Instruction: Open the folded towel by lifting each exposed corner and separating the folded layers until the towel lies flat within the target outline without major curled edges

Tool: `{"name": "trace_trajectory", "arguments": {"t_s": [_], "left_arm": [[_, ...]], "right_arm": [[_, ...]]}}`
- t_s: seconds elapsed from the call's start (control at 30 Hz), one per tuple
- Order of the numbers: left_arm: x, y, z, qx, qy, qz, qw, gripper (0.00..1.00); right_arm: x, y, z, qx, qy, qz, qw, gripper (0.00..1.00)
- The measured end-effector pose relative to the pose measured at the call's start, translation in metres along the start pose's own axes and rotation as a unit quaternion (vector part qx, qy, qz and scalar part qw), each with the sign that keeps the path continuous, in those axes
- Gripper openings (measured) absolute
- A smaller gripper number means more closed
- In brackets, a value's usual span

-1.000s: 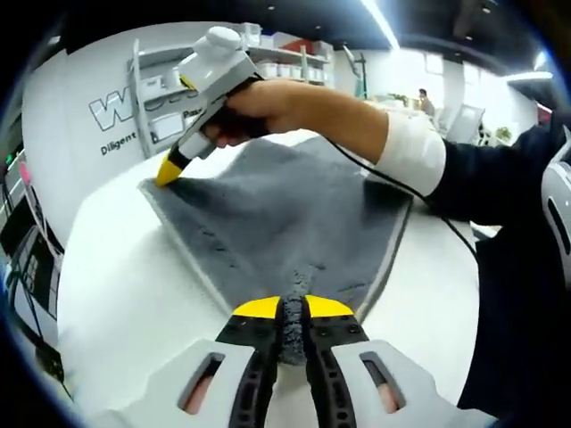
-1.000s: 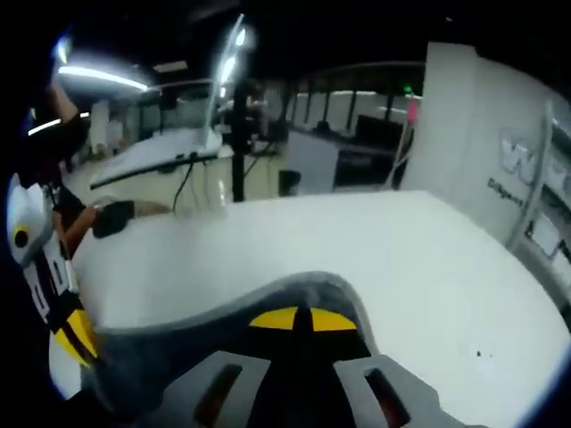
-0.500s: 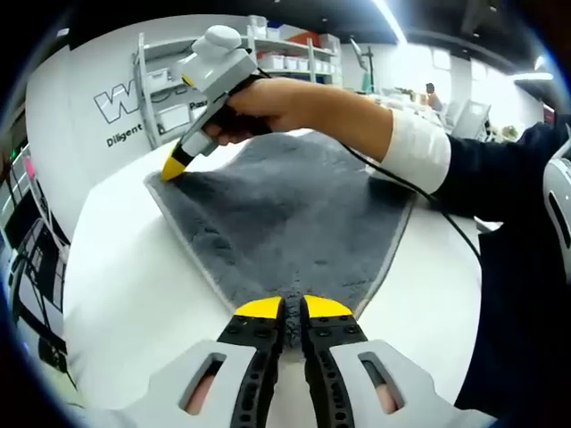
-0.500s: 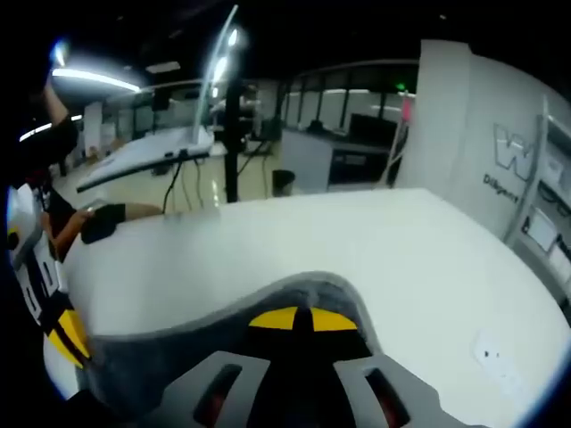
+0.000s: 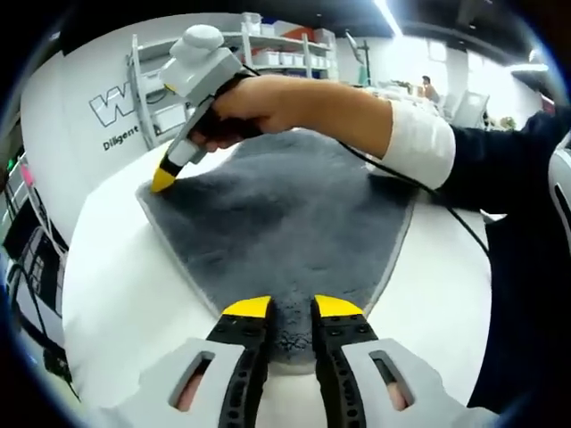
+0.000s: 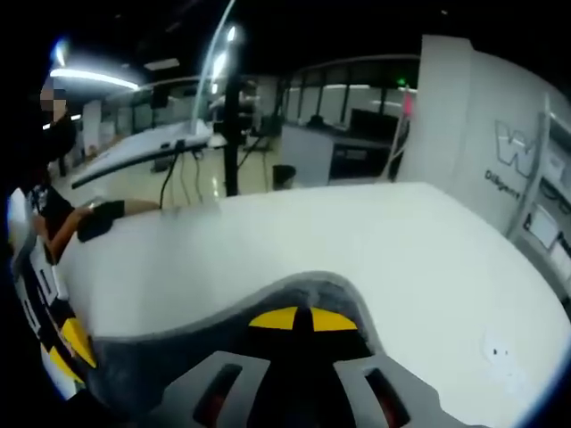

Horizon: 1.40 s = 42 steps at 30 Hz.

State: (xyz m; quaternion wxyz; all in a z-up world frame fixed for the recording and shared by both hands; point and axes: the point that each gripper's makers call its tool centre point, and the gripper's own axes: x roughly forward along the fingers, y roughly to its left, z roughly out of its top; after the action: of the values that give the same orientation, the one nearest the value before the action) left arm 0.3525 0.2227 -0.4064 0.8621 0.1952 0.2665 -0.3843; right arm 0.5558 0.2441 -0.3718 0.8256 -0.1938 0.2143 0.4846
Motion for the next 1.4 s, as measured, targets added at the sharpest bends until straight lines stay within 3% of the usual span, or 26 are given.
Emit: {"name": "trace_trajectory", "arguments": {"t_s": [0.1, 0.3, 0.4, 0.93, 1.23, 1.4], "left_arm": [[0.003, 0.002, -0.002, -0.001, 0.008, 0.004, 1.0, 0.23], [0.004, 0.001, -0.004, -0.022, 0.007, -0.006, 0.9997, 0.08], [0.003, 0.0, -0.005, -0.019, 0.006, -0.008, 0.9998, 0.05], [-0.022, 0.013, -0.008, -0.024, 0.008, 0.026, 0.9993, 0.04], [-0.035, 0.03, -0.022, -0.032, 0.027, 0.064, 0.9971, 0.04], [-0.04, 0.042, -0.029, -0.044, 0.03, 0.083, 0.9951, 0.04]], "right_arm": [[0.001, 0.002, -0.002, -0.002, 0.003, 0.003, 1.0, 0.0], [0.002, 0.004, -0.004, -0.003, 0.006, 0.006, 1.0, 0.0], [0.002, 0.007, -0.002, -0.005, 0.005, 0.007, 1.0, 0.0], [0.01, 0.017, 0.015, -0.012, -0.015, 0.012, 0.9997, 0.0], [0.017, 0.025, 0.032, -0.012, -0.03, 0.007, 0.9994, 0.0], [0.025, 0.017, 0.041, -0.005, -0.04, 0.003, 0.9992, 0.0]]}}
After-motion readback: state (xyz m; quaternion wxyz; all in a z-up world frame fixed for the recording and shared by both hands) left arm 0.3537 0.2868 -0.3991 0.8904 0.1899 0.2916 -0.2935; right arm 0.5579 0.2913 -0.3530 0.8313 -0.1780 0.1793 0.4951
